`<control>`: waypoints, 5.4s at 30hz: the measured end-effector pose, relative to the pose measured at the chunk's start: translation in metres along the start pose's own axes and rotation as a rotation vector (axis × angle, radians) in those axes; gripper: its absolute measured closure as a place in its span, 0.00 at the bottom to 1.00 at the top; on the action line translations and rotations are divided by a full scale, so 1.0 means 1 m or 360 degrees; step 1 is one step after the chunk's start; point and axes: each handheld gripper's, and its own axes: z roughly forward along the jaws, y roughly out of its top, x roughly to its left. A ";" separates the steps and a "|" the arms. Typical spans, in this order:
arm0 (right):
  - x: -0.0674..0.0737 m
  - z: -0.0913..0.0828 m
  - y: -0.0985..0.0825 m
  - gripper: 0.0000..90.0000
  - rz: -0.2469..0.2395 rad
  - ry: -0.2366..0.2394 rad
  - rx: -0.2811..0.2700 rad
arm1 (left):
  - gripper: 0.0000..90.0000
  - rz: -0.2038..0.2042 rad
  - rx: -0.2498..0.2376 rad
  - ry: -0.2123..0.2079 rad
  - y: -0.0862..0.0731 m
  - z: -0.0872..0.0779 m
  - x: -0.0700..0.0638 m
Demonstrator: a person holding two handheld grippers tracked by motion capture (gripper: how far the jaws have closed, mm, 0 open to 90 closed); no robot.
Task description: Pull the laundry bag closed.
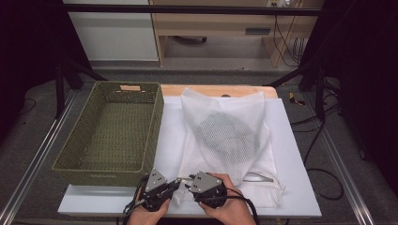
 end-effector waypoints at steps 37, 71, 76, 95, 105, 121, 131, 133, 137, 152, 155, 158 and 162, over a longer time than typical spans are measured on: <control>0.004 0.020 0.004 0.90 -0.0065 0.0032 0.0058 | 0.98 0.0014 -0.0004 0.0010 0.002 -0.003 -0.001; 0.010 0.016 0.003 0.91 -0.0124 -0.0039 0.0219 | 0.99 0.0031 -0.0003 -0.0042 0.006 -0.006 -0.004; 0.006 0.017 0.000 0.91 -0.0132 -0.0045 0.0238 | 0.99 0.0032 -0.0008 -0.0053 0.007 -0.007 -0.005; -0.012 0.014 -0.018 0.91 -0.0090 -0.0029 0.0308 | 0.99 0.0033 -0.0018 -0.0041 0.004 -0.008 -0.004; -0.012 0.016 -0.019 0.91 -0.0069 -0.0008 0.0280 | 0.99 0.0021 -0.0027 -0.0048 0.004 -0.008 -0.003; -0.010 0.014 -0.019 0.91 -0.0131 -0.0026 0.0313 | 0.99 0.0029 -0.0026 -0.0031 0.004 -0.008 -0.004; -0.009 0.011 -0.019 0.91 -0.0170 -0.0034 0.0330 | 0.99 0.0037 -0.0030 -0.0034 0.004 -0.008 -0.006; -0.009 0.011 -0.019 0.91 -0.0178 -0.0030 0.0326 | 0.99 0.0035 -0.0034 -0.0035 0.004 -0.008 -0.006; -0.009 0.011 -0.019 0.91 -0.0177 -0.0033 0.0332 | 0.99 0.0041 -0.0031 -0.0037 0.005 -0.008 -0.007; -0.018 -0.002 -0.025 0.91 -0.0190 -0.0054 0.0401 | 0.99 0.0031 -0.0053 -0.0025 0.006 -0.011 -0.005; -0.021 -0.006 -0.028 0.91 -0.0192 -0.0059 0.0407 | 0.99 0.0031 -0.0056 -0.0024 0.006 -0.011 -0.005; -0.025 -0.010 -0.031 0.91 -0.0180 -0.0067 0.0415 | 0.99 0.0028 -0.0058 -0.0025 0.006 -0.012 -0.004; -0.030 -0.015 -0.036 0.91 -0.0147 -0.0080 0.0432 | 0.99 0.0024 -0.0061 -0.0021 0.006 -0.012 -0.003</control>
